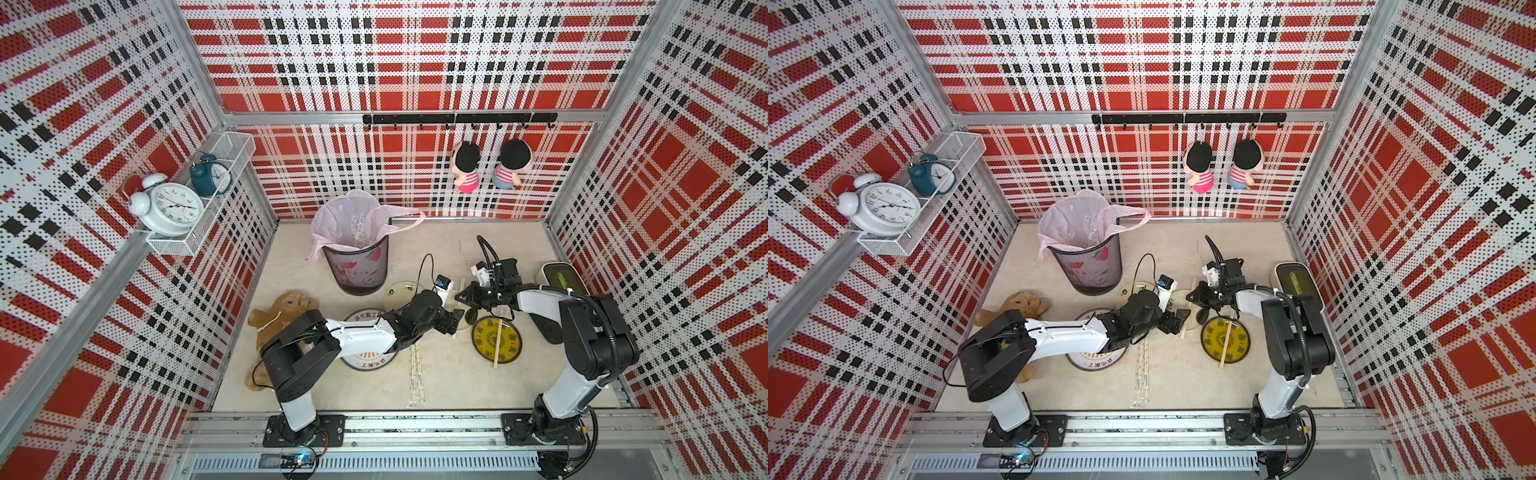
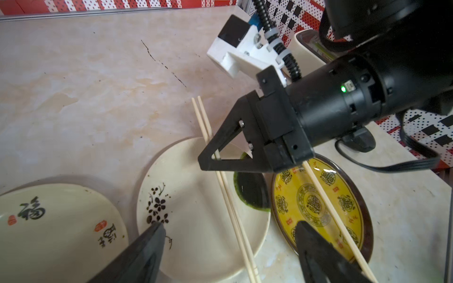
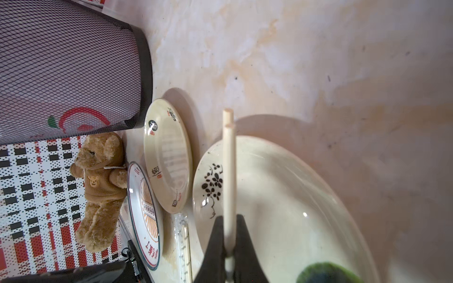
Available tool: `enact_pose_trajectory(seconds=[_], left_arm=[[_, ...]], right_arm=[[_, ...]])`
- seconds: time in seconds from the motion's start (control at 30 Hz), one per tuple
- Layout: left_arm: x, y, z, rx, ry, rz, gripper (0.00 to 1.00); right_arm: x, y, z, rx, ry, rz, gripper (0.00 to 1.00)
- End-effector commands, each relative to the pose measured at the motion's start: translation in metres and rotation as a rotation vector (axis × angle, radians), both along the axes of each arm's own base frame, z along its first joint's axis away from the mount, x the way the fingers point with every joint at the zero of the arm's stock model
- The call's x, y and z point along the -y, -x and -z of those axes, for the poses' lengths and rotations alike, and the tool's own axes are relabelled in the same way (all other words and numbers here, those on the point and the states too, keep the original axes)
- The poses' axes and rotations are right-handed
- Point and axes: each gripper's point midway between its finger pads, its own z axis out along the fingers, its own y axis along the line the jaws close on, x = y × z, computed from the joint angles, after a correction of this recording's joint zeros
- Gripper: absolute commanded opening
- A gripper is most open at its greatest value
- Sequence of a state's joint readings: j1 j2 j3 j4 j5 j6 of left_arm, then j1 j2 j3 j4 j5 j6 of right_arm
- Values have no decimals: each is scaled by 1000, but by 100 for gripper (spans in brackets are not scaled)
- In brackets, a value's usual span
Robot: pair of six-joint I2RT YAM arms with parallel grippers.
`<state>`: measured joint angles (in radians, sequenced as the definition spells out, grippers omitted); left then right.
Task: Remove the packaging of disposable chopsticks
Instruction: Place the disposable chopsticks on the plate.
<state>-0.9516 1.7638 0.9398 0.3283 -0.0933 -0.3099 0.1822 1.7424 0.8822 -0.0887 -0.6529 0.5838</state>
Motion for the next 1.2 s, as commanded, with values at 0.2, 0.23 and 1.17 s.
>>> enact_pose_trajectory(seconds=[0.2, 0.23, 1.17], left_arm=[[6, -8, -4, 0, 65, 16, 86], [5, -8, -4, 0, 68, 17, 86], [-20, -10, -6, -17, 122, 15, 87]], right_arm=[[6, -9, 14, -25, -7, -4, 0], [5, -9, 14, -26, -10, -5, 0], [13, -13, 18, -41, -14, 14, 16]])
